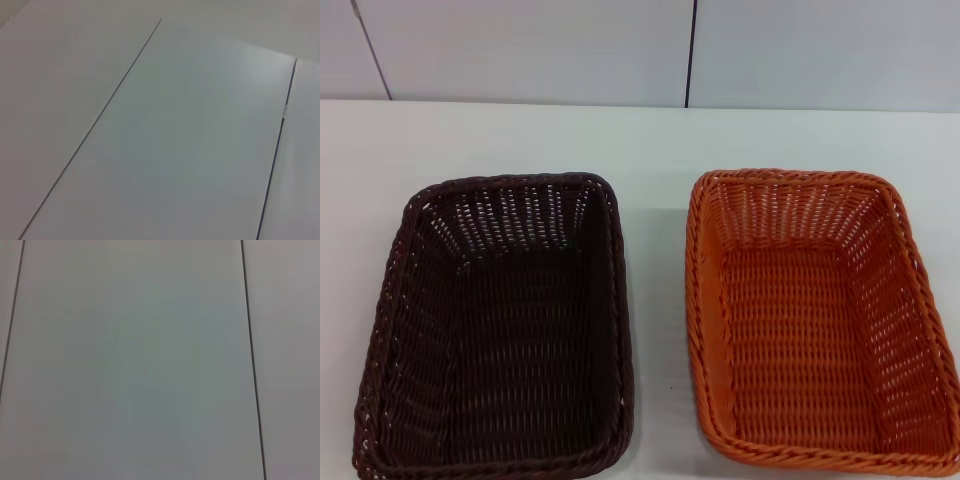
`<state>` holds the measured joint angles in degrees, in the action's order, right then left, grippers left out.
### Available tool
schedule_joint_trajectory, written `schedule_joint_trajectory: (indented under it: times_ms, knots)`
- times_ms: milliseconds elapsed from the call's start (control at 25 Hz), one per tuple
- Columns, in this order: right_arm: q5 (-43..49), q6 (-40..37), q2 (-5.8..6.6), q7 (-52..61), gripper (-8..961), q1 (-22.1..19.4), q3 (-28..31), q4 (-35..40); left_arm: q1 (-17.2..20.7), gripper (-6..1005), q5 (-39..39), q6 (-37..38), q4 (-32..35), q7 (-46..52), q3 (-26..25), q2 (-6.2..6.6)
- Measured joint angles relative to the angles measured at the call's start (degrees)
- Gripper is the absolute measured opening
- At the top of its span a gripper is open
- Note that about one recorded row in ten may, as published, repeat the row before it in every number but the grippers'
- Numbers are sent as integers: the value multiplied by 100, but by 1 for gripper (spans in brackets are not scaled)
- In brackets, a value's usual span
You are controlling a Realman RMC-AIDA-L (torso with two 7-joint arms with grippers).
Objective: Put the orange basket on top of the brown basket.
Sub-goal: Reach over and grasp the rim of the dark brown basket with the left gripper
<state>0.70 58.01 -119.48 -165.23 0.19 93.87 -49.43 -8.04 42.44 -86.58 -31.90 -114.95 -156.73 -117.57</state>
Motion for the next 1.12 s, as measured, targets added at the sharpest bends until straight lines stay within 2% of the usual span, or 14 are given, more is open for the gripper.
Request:
schedule_joint_trajectory:
  times_ms: [200, 360, 480, 520, 560, 600, 680, 720, 760, 800, 880, 960, 1000, 1120]
  knots:
    - [0, 0, 3, 0, 514, 6, 0, 9, -32, 753, 27, 0, -20, 353, 19, 3]
    - [0, 0, 4, 0, 514, 45, 21, 41, -34, 753, 223, 4, -496, 1304, 263, 21]
    - [0, 0, 4, 0, 514, 80, 32, 61, -41, 753, 692, 19, -996, 2221, 333, 32]
    - [0, 0, 4, 0, 514, 80, 32, 61, -41, 753, 692, 19, -996, 2221, 333, 32]
    - [0, 0, 3, 0, 514, 104, 38, 77, -47, 753, 1037, 19, -1339, 2630, 403, 32]
    - [0, 0, 3, 0, 514, 104, 38, 77, -47, 752, 1037, 19, -1339, 2630, 403, 32]
    - [0, 0, 8, 0, 514, 135, 41, 82, -39, 752, 1721, 33, -2163, 3266, 629, 6]
    - [0, 0, 8, 0, 514, 135, 41, 82, -39, 752, 1721, 33, -2163, 3266, 629, 6]
    - [0, -5, 12, 0, 514, 161, 42, 83, -32, 752, 2189, 45, -2692, 3602, 807, -10]
    - [0, -5, 12, 0, 514, 161, 42, 83, -32, 752, 2189, 45, -2692, 3602, 807, -10]
    - [0, -17, 16, 0, 515, 194, 46, 83, -22, 752, 2590, 102, -3170, 3899, 999, -23]
    - [0, -32, 18, 0, 515, 259, 62, 114, 33, 752, 3151, 384, -3776, 4244, 1356, -46]
    - [0, -32, 18, 0, 515, 259, 62, 114, 33, 751, 3151, 384, -3776, 4244, 1356, -46]
    - [7, -39, 20, 0, 515, 345, 103, 181, 139, 751, 3873, 898, -4447, 4625, 1873, -53]
